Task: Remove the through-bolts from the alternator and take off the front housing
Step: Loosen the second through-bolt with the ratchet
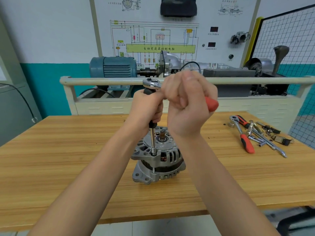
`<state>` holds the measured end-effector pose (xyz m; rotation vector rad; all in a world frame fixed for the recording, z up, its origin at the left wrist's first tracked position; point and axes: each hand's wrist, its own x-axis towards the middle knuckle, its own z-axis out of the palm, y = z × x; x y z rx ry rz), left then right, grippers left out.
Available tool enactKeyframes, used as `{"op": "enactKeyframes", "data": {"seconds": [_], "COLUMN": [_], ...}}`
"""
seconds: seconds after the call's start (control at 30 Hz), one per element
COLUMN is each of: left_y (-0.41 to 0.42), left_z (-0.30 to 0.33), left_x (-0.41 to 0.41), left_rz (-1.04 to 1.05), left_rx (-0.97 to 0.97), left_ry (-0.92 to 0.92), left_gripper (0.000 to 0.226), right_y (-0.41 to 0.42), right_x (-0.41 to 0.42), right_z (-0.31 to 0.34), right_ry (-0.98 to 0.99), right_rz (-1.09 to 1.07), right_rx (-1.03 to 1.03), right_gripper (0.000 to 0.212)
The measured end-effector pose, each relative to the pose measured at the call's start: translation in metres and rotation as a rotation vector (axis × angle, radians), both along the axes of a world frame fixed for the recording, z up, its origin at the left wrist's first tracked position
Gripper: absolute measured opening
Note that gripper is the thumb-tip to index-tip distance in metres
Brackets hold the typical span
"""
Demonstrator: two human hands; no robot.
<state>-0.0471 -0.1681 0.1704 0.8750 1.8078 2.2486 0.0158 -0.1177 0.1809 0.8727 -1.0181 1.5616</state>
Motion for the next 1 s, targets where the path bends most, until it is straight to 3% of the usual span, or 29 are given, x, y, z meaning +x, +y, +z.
{"op": "enactKeyframes", "data": {"seconds": [0.1, 0.23, 0.33, 0.43, 0.53, 0.67, 0.77, 0.87, 1.0], "left_y": [-0.008, -0.017, -0.012, -0.009, -0.006, 0.003, 0.005, 0.001, -0.012], "left_z": [0.002, 0.007, 0.007, 0.004, 0.002, 0.001, -0.002, -0.004, 0.001], "left_x": [-0.004, -0.012, -0.01, -0.01, -0.007, 0.0, 0.003, 0.001, -0.006], "left_rz": [-0.202, -0.489, -0.541, -0.486, -0.318, -0.084, 0.016, -0.028, -0.29], "left_rx": [-0.036, -0.087, -0.102, -0.07, -0.022, 0.02, 0.024, 0.02, -0.043], "left_ry": [0.018, 0.011, 0.0, -0.037, -0.044, -0.039, -0.015, 0.018, 0.063], "left_gripper": [0.05, 0.036, 0.039, 0.05, 0.059, 0.058, 0.062, 0.059, 0.044], "right_y": [0.022, 0.046, 0.056, 0.054, 0.043, 0.015, 0.0, 0.0, 0.019], "right_x": [-0.001, -0.011, -0.022, -0.022, -0.012, -0.001, 0.004, 0.006, 0.001], "right_z": [0.006, 0.013, 0.015, 0.015, 0.012, 0.004, -0.005, -0.004, 0.006], "right_ry": [-0.068, -0.234, -0.277, -0.267, -0.215, -0.055, 0.004, 0.017, -0.028], "right_rz": [0.31, 0.748, 0.91, 0.869, 0.703, 0.247, -0.043, -0.013, 0.312], "right_rx": [-0.068, -0.331, -0.493, -0.497, -0.358, -0.083, 0.001, 0.02, -0.019], "right_gripper": [0.043, 0.046, 0.046, 0.046, 0.049, 0.046, 0.037, 0.035, 0.045]}}
